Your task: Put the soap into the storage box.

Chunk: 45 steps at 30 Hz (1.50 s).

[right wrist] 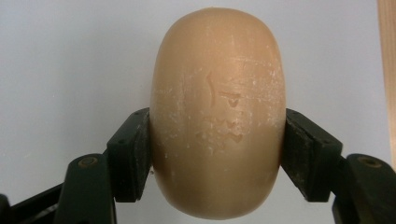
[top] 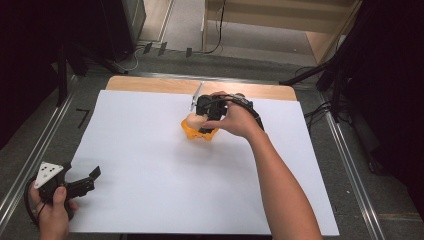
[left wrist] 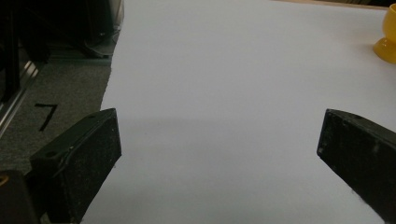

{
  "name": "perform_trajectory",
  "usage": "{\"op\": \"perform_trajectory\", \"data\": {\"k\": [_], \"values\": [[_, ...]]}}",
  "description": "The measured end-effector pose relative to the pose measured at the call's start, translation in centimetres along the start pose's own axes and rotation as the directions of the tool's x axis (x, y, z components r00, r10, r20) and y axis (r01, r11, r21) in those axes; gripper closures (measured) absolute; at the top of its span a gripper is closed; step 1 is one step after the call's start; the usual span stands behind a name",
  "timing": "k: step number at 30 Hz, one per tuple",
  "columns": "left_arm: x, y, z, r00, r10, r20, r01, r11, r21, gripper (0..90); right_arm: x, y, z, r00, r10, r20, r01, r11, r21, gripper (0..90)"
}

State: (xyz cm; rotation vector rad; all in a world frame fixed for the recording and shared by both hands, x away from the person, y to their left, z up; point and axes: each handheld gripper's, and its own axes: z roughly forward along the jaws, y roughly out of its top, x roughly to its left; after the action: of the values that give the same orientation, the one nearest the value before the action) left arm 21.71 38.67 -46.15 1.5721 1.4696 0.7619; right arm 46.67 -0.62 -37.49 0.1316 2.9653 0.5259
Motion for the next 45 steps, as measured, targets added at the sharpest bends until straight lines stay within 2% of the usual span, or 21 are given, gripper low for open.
{"op": "perform_trajectory", "data": {"k": [4,7,8,10,11,12,16,19,20,21,24,26,30,31,33,36,40,41,43,45], "values": [[0.0,0.0,0.0,1.0000,-0.003,0.002,0.003,1.0000,-0.002,0.5,-0.4,0.2,0.7,0.9999,-0.017,-0.004,0.017,0.999,0.040,33.7],[0.0,0.0,0.0,1.0000,-0.003,0.001,0.003,1.0000,0.000,0.5,-0.5,0.2,1.0,0.9999,0.003,-0.017,-0.003,0.999,0.044,33.7],[0.0,0.0,0.0,1.0000,-0.002,0.001,0.002,1.0000,0.001,0.5,-0.7,0.2,1.1,0.9997,-0.014,-0.020,0.015,0.999,0.041,33.7],[0.0,0.0,0.0,1.0000,-0.003,0.001,0.003,1.0000,0.001,0.5,-0.8,0.2,1.3,0.9995,-0.011,-0.030,0.013,0.999,0.049,33.6],[0.0,0.0,0.0,1.0000,-0.004,0.001,0.004,1.0000,0.001,0.5,-0.8,0.2,1.3,0.9994,0.008,-0.032,-0.006,0.998,0.059,33.6],[0.0,0.0,0.0,1.0000,-0.004,0.002,0.004,1.0000,0.001,0.5,-1.1,0.1,1.5,0.9995,-0.004,-0.030,0.006,0.999,0.046,33.6],[0.0,0.0,0.0,1.0000,-0.002,0.000,0.002,1.0000,0.002,0.5,-1.4,-0.1,1.5,0.9989,0.024,-0.040,-0.022,0.999,0.045,33.5],[0.0,0.0,0.0,1.0000,-0.004,-0.002,0.004,1.0000,0.002,0.5,-1.5,-0.3,1.5,0.9989,0.021,-0.042,-0.019,0.999,0.042,33.0],[0.0,0.0,0.0,1.0000,-0.004,-0.002,0.004,1.0000,0.002,0.5,-1.4,-0.4,1.5,0.9988,0.035,-0.034,-0.033,0.998,0.050,31.9],[0.0,0.0,0.0,1.0000,-0.001,-0.003,0.001,1.0000,0.004,0.5,-1.4,-0.5,1.3,0.9991,0.031,-0.028,-0.030,0.999,0.032,30.4],[0.0,0.0,0.0,1.0000,0.004,-0.004,-0.004,1.0000,0.007,0.5,-1.7,-0.8,0.9,0.9972,0.071,-0.027,-0.071,0.997,-0.007,24.9],[0.0,0.0,0.0,1.0000,0.003,-0.004,-0.003,1.0000,0.006,0.5,-1.6,-1.0,0.8,0.9974,0.066,-0.027,-0.066,0.998,-0.003,23.0],[0.0,0.0,0.0,1.0000,0.002,-0.002,-0.002,1.0000,0.003,0.5,-1.3,-2.0,0.5,0.9936,0.111,-0.025,-0.111,0.994,-0.017,21.5],[0.0,0.0,0.0,1.0000,0.003,-0.003,-0.003,1.0000,0.004,0.5,-1.2,-2.4,0.4,0.9897,0.140,-0.031,-0.141,0.990,-0.025,23.2],[0.0,0.0,0.0,1.0000,0.004,-0.002,-0.004,1.0000,0.005,0.5,-1.0,-3.1,-0.1,0.9749,0.207,-0.081,-0.211,0.977,-0.034,24.4],[-0.1,0.0,0.0,1.0000,0.004,-0.002,-0.004,1.0000,0.003,0.5,-0.7,-4.6,-0.7,0.9659,0.246,-0.081,-0.253,0.962,-0.102,19.4],[-0.1,0.0,0.1,0.9999,0.008,-0.008,-0.007,0.9999,0.008,0.5,0.0,-6.6,-1.3,0.9485,0.297,-0.111,-0.313,0.934,-0.172,14.9],[-0.1,0.0,0.1,0.9999,0.008,-0.007,-0.008,0.9999,0.007,0.5,0.2,-7.1,-1.4,0.9416,0.314,-0.121,-0.332,0.926,-0.182,14.9],[-0.1,0.0,0.0,1.0000,0.008,-0.004,-0.008,0.9999,0.006,0.5,0.7,-7.9,-1.7,0.9385,0.332,-0.093,-0.345,0.915,-0.210,15.0],[-0.1,0.0,0.0,1.0000,0.007,-0.002,-0.007,1.0000,0.007,0.5,1.2,-8.6,-2.1,0.9304,0.361,-0.062,-0.366,0.902,-0.228,14.2]]}}
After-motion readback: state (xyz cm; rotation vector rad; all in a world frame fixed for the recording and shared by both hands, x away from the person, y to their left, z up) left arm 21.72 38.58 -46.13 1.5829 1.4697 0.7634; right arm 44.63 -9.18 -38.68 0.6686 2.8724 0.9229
